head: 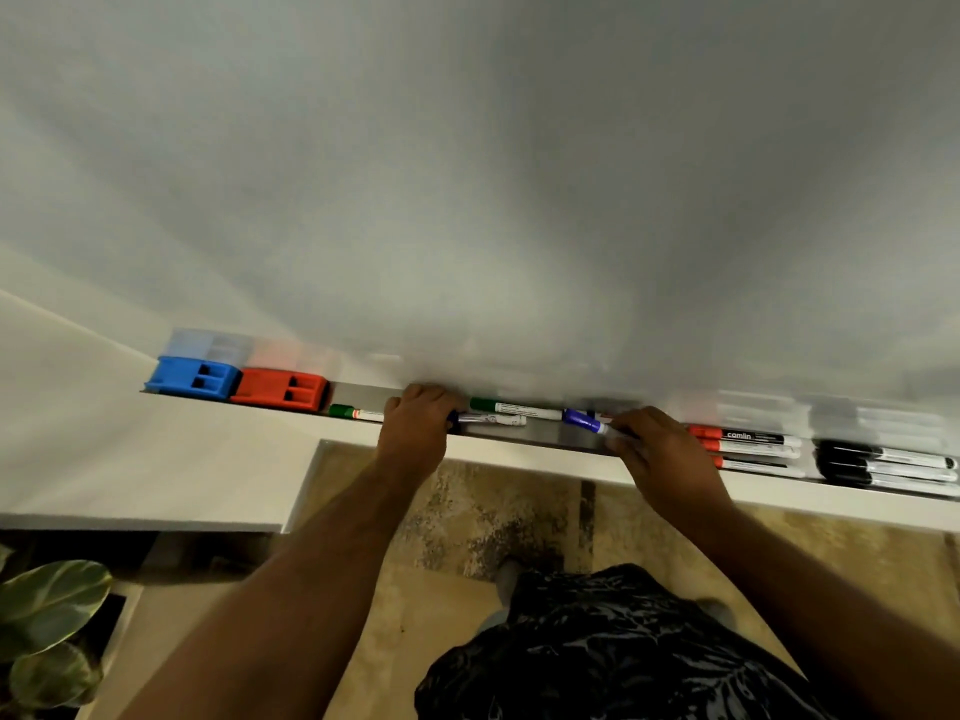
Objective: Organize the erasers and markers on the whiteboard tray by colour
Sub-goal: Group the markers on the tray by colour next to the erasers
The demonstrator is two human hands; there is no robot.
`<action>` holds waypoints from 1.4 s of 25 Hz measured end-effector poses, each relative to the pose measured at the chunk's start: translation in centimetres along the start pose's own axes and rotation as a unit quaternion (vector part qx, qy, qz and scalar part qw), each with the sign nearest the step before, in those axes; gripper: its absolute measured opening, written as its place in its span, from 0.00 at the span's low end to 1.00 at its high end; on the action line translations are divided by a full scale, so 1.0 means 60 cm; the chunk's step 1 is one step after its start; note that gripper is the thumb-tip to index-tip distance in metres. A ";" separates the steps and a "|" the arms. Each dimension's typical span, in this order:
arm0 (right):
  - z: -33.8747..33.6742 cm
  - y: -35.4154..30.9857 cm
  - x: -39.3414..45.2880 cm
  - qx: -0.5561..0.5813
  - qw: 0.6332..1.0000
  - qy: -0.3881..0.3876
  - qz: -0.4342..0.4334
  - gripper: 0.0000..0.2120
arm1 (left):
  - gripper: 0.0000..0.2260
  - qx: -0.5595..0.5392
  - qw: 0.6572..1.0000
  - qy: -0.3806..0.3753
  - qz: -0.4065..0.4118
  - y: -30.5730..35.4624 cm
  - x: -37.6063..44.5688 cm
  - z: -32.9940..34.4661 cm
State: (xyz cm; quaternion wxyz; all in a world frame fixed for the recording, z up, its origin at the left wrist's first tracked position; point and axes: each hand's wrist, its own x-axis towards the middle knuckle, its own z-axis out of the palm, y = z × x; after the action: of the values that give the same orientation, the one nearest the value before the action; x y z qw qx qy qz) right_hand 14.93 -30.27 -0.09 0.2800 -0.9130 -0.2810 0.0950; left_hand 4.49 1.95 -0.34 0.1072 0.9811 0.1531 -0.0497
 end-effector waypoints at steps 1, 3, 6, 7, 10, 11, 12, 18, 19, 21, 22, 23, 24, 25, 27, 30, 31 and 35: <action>-0.003 -0.001 -0.005 0.032 0.999 0.014 0.010 0.08 | 0.13 -0.017 0.999 -0.003 0.028 0.004 -0.001 0.003; -0.009 0.004 -0.019 0.074 0.995 0.048 0.036 0.09 | 0.12 -0.063 0.994 -0.006 0.090 0.020 -0.002 0.009; -0.021 0.028 -0.042 0.093 0.989 0.091 0.068 0.10 | 0.11 -0.165 0.977 -0.001 0.139 0.061 0.002 0.025; -0.024 0.037 -0.048 0.090 0.988 0.099 0.076 0.11 | 0.11 -0.199 0.970 -0.006 0.137 0.079 0.001 0.033; -0.026 0.057 -0.061 0.050 0.989 0.110 0.088 0.12 | 0.13 -0.286 0.954 -0.029 0.087 0.124 -0.004 0.059; -0.026 0.059 -0.064 0.033 0.989 0.111 0.090 0.13 | 0.14 -0.312 0.947 -0.037 0.068 0.134 -0.005 0.067; -0.025 0.060 -0.064 0.015 0.990 0.109 0.089 0.14 | 0.16 -0.335 0.940 -0.042 0.051 0.141 -0.005 0.073; -0.015 0.040 -0.045 -0.061 0.990 0.102 0.073 0.11 | 0.19 -0.393 0.919 -0.006 -0.006 0.141 -0.010 0.083; -0.010 0.034 -0.041 -0.071 0.990 0.094 0.081 0.11 | 0.17 -0.392 0.920 0.014 -0.007 0.139 -0.013 0.081; 0.007 0.023 -0.033 -0.085 0.989 0.086 0.082 0.12 | 0.14 -0.387 0.921 0.050 -0.017 0.134 -0.016 0.079; 0.016 0.018 -0.029 -0.092 0.989 0.087 0.073 0.12 | 0.14 -0.381 0.922 0.059 -0.026 0.129 -0.019 0.077; 0.024 0.012 -0.025 -0.103 0.989 0.088 0.061 0.12 | 0.14 -0.374 0.925 0.061 -0.031 0.125 -0.021 0.076; 0.033 0.006 -0.021 -0.114 0.988 0.088 0.052 0.12 | 0.15 -0.366 0.928 0.060 -0.032 0.122 -0.022 0.075; 0.040 0.000 -0.016 -0.124 0.988 0.084 0.046 0.13 | 0.15 -0.359 0.931 0.058 -0.031 0.119 -0.023 0.075; 0.055 -0.012 -0.009 -0.134 0.988 0.062 0.042 0.18 | 0.14 -0.353 0.934 0.049 -0.029 0.118 -0.022 0.075; 0.065 -0.023 -0.008 -0.135 0.990 0.029 0.021 0.24 | 0.11 -0.345 0.937 0.042 -0.025 0.123 -0.018 0.074; 0.064 -0.022 -0.008 -0.134 0.991 0.026 0.013 0.24 | 0.10 -0.342 0.938 0.044 -0.022 0.125 -0.018 0.074; 0.046 -0.004 -0.014 -0.105 0.991 0.060 0.060 0.23 | 0.15 -0.331 0.943 0.025 -0.015 0.138 -0.020 0.074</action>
State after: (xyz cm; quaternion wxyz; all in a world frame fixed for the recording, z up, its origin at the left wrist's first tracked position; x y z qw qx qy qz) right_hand 13.21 -29.31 -2.20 0.1928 -0.9566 -0.2166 0.0271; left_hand 5.63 -7.10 -2.90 0.4209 0.8891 0.1781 0.0270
